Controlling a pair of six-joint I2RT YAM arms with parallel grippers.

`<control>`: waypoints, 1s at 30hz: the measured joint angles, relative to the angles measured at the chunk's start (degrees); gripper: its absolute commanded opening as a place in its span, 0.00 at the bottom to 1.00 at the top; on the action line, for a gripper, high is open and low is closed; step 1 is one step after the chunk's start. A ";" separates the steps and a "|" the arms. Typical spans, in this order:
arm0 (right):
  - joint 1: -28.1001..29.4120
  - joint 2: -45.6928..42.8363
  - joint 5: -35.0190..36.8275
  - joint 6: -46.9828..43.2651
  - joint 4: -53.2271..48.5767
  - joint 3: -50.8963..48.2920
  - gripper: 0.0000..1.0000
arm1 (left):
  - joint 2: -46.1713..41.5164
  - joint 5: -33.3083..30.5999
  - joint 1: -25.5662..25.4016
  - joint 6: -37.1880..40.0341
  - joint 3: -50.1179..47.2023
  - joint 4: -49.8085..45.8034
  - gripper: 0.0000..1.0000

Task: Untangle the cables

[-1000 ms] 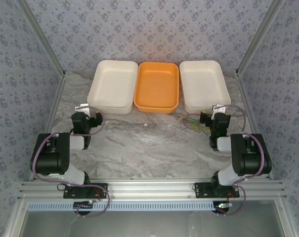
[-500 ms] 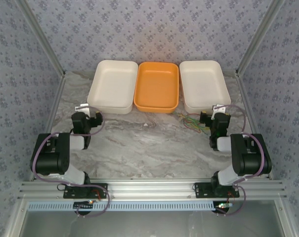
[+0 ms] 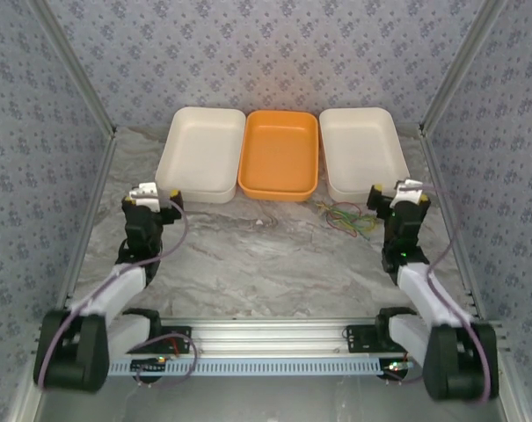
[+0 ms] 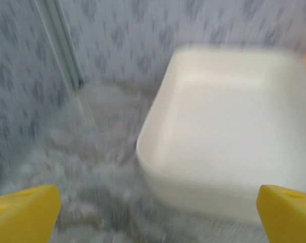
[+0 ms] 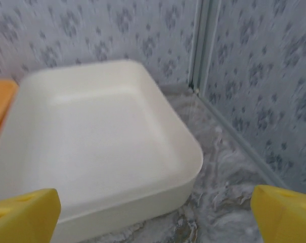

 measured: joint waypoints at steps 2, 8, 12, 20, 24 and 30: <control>2.27 -6.75 0.72 0.66 -8.98 8.02 0.99 | -6.69 -1.88 -4.90 0.33 4.87 -5.35 0.99; 5.22 -9.90 -6.86 16.50 -35.91 42.99 0.99 | -8.09 -4.37 -16.20 -12.52 31.17 -28.89 0.99; 5.51 -11.43 -18.34 25.27 -46.86 45.33 0.86 | -7.48 -0.20 -13.11 -27.74 38.51 -43.43 0.99; 21.64 -1.38 -15.39 35.30 -68.91 32.98 0.93 | -3.96 7.67 -25.92 -42.88 34.05 -59.30 0.99; 25.27 4.39 -14.71 38.62 -70.93 29.75 0.95 | 5.90 5.84 -40.35 -47.82 28.41 -58.58 0.89; 17.77 9.66 -14.99 39.98 -68.48 26.62 0.93 | 15.82 0.04 -51.74 -50.58 28.44 -57.35 0.88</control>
